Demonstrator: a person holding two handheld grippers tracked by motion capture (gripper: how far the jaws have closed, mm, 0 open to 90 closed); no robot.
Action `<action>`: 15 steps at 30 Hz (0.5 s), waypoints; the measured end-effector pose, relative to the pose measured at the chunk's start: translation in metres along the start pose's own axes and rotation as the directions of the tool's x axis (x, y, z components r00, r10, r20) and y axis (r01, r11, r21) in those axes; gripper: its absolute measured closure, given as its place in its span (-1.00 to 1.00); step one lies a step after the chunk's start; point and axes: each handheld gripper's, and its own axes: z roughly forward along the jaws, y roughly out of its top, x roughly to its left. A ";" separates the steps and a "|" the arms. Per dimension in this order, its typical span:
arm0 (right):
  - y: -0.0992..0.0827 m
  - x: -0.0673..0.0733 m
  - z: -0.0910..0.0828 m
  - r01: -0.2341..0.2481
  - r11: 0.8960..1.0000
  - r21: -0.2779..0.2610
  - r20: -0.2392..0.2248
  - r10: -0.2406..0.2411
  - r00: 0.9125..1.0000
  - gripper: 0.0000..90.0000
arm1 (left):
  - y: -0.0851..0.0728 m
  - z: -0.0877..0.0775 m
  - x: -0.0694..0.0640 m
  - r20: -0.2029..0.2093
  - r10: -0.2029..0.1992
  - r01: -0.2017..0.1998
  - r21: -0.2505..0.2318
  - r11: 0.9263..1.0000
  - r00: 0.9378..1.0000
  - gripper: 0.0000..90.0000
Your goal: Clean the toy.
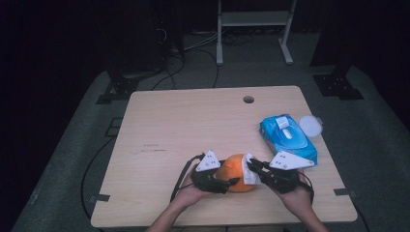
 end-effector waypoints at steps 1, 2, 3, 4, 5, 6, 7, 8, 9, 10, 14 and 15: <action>-0.002 -0.004 0.000 -0.018 1.000 0.007 -0.004 0.018 1.000 0.79 | 0.000 0.001 0.000 0.021 0.009 -0.009 0.002 1.000 1.000 -0.42; -0.004 -0.008 0.000 -0.035 0.999 0.010 -0.018 0.035 0.999 0.79 | -0.001 0.000 -0.001 0.035 0.021 -0.021 0.006 1.000 0.999 -0.47; -0.005 -0.009 0.000 -0.044 0.999 0.014 -0.025 0.045 0.999 0.79 | -0.001 0.000 0.000 0.044 0.028 -0.028 0.000 1.000 0.999 -0.50; -0.005 -0.009 0.000 -0.044 0.999 0.014 -0.025 0.045 0.999 0.79 | -0.001 0.000 0.000 0.044 0.028 -0.028 0.000 1.000 0.999 -0.55; -0.007 -0.011 -0.001 -0.031 0.999 0.019 -0.018 0.032 0.999 0.78 | -0.002 -0.002 0.002 0.052 0.051 -0.050 -0.013 0.999 0.997 -0.58; -0.007 -0.011 -0.001 -0.034 0.999 0.019 -0.021 0.034 0.999 0.78 | -0.002 -0.003 0.003 0.053 0.055 -0.054 -0.017 0.998 0.997 -0.62; -0.008 -0.012 -0.001 -0.038 0.999 0.020 -0.020 0.038 0.999 0.78 | -0.003 -0.004 0.006 0.055 0.058 -0.056 -0.029 0.998 0.997 -0.66; -0.008 -0.013 -0.001 -0.039 0.999 0.021 -0.020 0.040 0.999 0.78 | -0.004 -0.004 0.008 0.054 0.055 -0.053 -0.037 0.998 0.997 -0.70; -0.009 -0.014 0.000 -0.051 0.998 0.021 -0.023 0.051 0.998 0.78 | -0.006 -0.003 0.010 0.051 0.057 -0.056 -0.035 0.998 0.997 -0.74; -0.009 -0.016 0.000 -0.058 0.998 0.020 -0.029 0.059 0.998 0.78 | -0.007 -0.001 0.011 0.047 0.055 -0.053 -0.027 0.998 0.997 -0.79; -0.011 -0.017 0.002 -0.072 0.997 0.024 -0.037 0.073 0.997 0.78 | -0.014 0.010 0.015 0.066 0.022 -0.023 0.012 1.000 0.998 -0.93; -0.011 -0.017 0.002 -0.077 0.997 0.023 -0.038 0.078 0.996 0.78 | -0.016 0.012 0.014 0.066 0.024 -0.024 0.005 1.000 0.998 -0.94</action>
